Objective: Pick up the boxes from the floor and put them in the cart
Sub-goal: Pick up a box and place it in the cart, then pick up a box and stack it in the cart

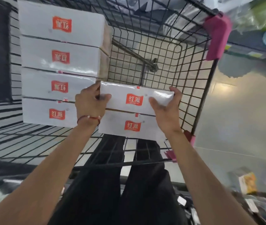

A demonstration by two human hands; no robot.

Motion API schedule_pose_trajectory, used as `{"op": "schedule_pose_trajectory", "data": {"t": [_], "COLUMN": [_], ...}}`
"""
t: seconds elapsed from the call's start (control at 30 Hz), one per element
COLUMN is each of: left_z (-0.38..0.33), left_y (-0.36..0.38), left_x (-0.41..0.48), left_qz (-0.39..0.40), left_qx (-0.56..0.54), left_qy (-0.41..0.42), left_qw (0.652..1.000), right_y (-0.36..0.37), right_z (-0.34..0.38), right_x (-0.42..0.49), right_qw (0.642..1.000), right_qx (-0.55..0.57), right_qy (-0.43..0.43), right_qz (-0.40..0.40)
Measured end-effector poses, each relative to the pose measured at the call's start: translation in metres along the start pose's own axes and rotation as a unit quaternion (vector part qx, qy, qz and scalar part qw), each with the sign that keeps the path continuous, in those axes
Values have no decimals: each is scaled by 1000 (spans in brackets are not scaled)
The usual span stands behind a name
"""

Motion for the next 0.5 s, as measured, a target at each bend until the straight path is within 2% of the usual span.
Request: {"op": "schedule_pose_trajectory", "data": {"t": [0.23,0.5], "left_z": [1,-13], "left_y": [-1,-16], "left_x": [-13,-35], "left_qz": [-65,1], "left_qx": [16,-70], "left_qy": [11,-64], "left_qw": [998,995], "right_y": [-2,3], "right_z": [-1,15], "right_x": [-1,-30], "right_qw": [999,998], "right_qx": [-32,-31], "right_qy": [8,21], "right_qz": [-9,-45]}}
Point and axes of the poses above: each hand's wrist, its own x-axis towards the middle knuckle, its own y-axis out of the palm, z = x × y, the point moved 1 cm from there along x, towards the middle knuckle, and after that the axes turned 11 degrees about z, right-handed, at the moved point
